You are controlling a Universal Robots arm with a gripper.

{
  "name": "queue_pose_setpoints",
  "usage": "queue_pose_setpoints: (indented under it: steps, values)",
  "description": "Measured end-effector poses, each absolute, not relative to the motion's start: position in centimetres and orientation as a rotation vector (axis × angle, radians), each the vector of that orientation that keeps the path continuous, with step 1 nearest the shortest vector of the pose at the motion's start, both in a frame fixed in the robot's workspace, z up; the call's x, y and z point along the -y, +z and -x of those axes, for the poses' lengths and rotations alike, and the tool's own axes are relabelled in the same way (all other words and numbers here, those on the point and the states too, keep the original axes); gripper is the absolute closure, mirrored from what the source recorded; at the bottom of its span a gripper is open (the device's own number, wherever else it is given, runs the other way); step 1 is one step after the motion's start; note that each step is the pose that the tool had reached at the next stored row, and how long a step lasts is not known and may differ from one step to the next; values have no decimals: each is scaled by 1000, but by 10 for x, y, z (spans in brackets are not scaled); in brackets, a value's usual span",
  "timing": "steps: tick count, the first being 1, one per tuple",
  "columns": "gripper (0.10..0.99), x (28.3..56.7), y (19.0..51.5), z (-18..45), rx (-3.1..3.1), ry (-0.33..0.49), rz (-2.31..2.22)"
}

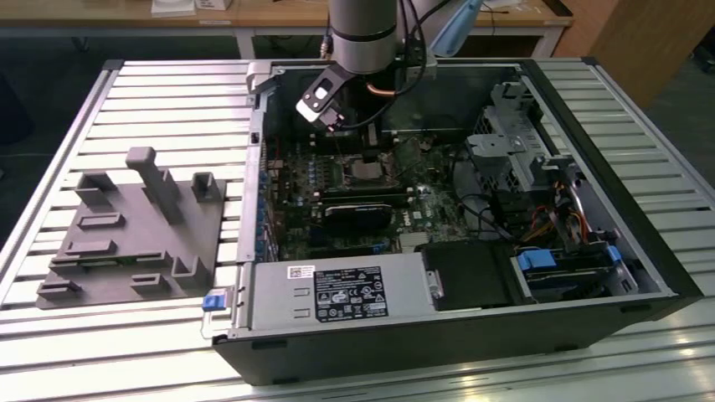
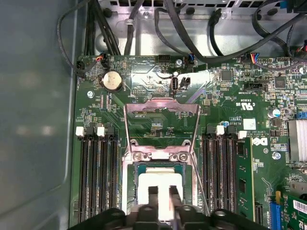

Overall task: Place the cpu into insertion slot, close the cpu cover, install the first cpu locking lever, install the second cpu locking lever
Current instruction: 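Place the cpu into insertion slot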

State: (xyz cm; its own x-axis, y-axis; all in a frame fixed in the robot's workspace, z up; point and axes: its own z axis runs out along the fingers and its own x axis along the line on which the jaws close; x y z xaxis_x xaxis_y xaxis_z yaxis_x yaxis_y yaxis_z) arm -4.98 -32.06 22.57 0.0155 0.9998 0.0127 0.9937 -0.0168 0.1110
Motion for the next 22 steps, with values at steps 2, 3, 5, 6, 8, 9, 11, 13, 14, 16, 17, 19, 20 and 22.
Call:
queue_pose_setpoints:
  steps: [2,3,5,6,8,9,11,13,14,16,17,19,20,22]
  values:
    - [902,321,226,50,-2152,134,-2187]
    - [961,321,226,50,-2152,134,-2187]
    - [980,321,226,50,-2152,134,-2187]
    - [980,321,226,50,-2152,134,-2187]
    - [980,321,226,50,-2152,134,-2187]
    - [980,321,226,50,-2152,134,-2187]
    - [980,321,226,49,-2160,117,-2195]
    - [980,321,226,48,-2178,79,-2214]
    - [980,321,226,47,-2186,63,-2222]
    - [980,321,225,44,-2198,35,-2235]
    - [980,321,225,43,-2203,24,-2240]
    - [980,321,225,41,-2208,13,-2245]
    - [980,321,225,41,-2207,13,-2245]
    - [980,321,225,41,-2207,13,-2245]
